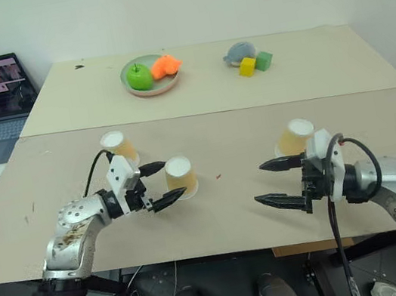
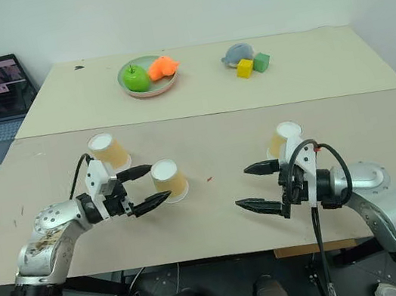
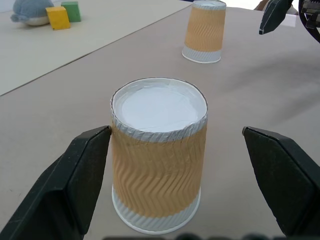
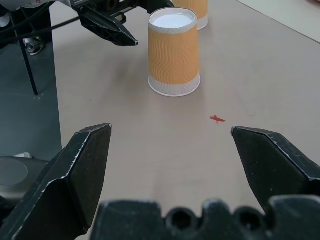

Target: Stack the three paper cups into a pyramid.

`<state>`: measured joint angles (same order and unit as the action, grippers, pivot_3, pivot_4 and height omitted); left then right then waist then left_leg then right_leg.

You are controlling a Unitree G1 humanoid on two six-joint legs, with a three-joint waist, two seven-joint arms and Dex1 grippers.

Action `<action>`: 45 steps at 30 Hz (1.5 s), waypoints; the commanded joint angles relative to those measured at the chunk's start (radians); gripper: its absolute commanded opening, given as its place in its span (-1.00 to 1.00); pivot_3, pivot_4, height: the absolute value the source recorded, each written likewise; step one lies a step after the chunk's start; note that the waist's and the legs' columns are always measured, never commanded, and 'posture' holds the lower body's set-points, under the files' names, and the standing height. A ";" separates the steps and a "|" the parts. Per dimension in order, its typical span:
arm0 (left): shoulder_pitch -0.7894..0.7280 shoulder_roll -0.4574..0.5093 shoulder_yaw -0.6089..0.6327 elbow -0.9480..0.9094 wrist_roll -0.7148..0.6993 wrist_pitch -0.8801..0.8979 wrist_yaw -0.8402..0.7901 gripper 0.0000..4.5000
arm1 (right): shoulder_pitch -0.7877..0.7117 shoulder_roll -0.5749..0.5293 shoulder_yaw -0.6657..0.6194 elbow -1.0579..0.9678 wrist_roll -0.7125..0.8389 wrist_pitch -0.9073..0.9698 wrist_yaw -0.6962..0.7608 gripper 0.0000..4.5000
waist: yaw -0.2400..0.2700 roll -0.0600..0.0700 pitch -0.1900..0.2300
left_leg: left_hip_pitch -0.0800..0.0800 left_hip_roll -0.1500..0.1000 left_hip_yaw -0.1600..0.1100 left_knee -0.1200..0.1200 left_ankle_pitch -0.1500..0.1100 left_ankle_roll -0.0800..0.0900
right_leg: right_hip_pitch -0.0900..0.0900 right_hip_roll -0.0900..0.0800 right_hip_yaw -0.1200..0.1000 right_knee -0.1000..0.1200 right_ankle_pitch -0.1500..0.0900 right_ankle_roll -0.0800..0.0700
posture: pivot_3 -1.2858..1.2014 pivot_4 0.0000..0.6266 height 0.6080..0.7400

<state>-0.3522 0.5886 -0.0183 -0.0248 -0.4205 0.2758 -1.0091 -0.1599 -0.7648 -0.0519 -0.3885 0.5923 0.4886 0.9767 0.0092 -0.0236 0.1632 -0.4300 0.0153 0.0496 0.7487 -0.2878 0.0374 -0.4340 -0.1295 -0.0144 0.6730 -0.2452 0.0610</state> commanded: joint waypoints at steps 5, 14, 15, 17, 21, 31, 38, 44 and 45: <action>-0.074 -0.027 -0.013 0.044 0.014 -0.022 -0.023 1.00 | 0.025 0.005 -0.061 -0.066 0.023 -0.009 -0.038 0.99 | 0.002 0.000 0.000 | 0.000 0.000 0.000 0.000 0.000 0.000 | 0.000 0.000 0.000 0.000 0.000 0.000 | 0.03 -0.52 0.06; -0.103 -0.065 -0.020 0.060 0.007 -0.010 -0.039 1.00 | 0.025 -0.002 -0.086 -0.079 0.044 0.003 -0.054 0.99 | 0.002 0.000 0.000 | 0.000 0.000 0.000 0.000 0.000 0.000 | 0.001 0.000 0.000 0.000 0.000 0.000 | 0.03 -0.52 0.06; -0.104 -0.069 -0.016 0.060 0.005 -0.012 -0.038 0.88 | 0.025 -0.003 -0.089 -0.081 0.047 0.005 -0.054 1.00 | 0.002 0.000 0.000 | 0.000 0.000 0.000 0.000 0.000 0.000 | 0.001 0.000 0.000 0.000 0.000 0.000 | 0.03 -0.52 0.06; -0.107 -0.077 -0.008 0.065 0.006 -0.017 -0.030 0.64 | 0.025 -0.004 -0.094 -0.081 0.050 0.008 -0.055 1.00 | 0.002 0.000 0.000 | 0.000 0.000 0.000 0.000 0.000 0.000 | 0.000 0.000 0.000 0.000 0.000 0.000 | 0.03 -0.52 0.06; -0.131 -0.085 -0.012 0.091 0.033 0.003 0.005 0.16 | 0.026 -0.001 -0.103 -0.077 0.048 0.006 -0.062 1.00 | 0.002 0.000 0.000 | 0.000 0.000 0.000 0.000 0.000 0.000 | 0.000 0.000 0.000 0.000 0.000 0.000 | 0.03 -0.52 0.06; -0.255 -0.150 -0.037 0.138 0.026 -0.013 -0.012 0.16 | 0.012 0.002 -0.115 -0.075 0.059 0.008 -0.073 1.00 | 0.005 -0.001 0.000 | 0.000 -0.001 0.000 0.000 0.000 0.000 | 0.001 0.000 0.000 0.000 0.000 0.000 | 0.03 -0.52 0.06; -0.386 -0.248 -0.109 0.216 0.021 0.001 -0.102 0.16 | 0.034 -0.011 -0.133 -0.110 0.089 0.037 -0.079 1.00 | 0.002 -0.001 0.000 | 0.000 -0.001 -0.001 0.001 0.000 0.000 | 0.001 0.000 -0.001 -0.001 0.000 0.000 | 0.03 -0.52 0.06; -0.439 -0.295 -0.168 0.372 0.085 -0.092 -0.173 0.16 | 0.086 -0.005 -0.181 -0.171 0.102 0.059 -0.118 1.00 | 0.000 -0.001 0.001 | 0.000 -0.001 0.000 0.001 0.000 0.000 | 0.001 0.000 0.000 0.000 0.000 0.000 | 0.03 -0.52 0.06; -0.446 -0.300 -0.172 0.400 0.096 -0.110 -0.180 0.16 | 0.096 -0.005 -0.189 -0.180 0.104 0.062 -0.123 1.00 | 0.002 -0.001 0.001 | 0.000 -0.001 0.000 0.001 0.000 0.000 | 0.001 0.000 0.000 0.000 0.000 0.000 | 0.03 -0.52 0.06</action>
<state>-0.7664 0.2964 -0.1849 0.3428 -0.3445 0.2176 -1.1665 -0.0731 -0.7622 -0.1934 -0.5170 0.6648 0.5386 0.8665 0.0114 -0.0247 0.1638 -0.4301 0.0145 0.0490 0.7495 -0.2878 0.0377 -0.4331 -0.1294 -0.0149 0.6730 -0.2451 0.0615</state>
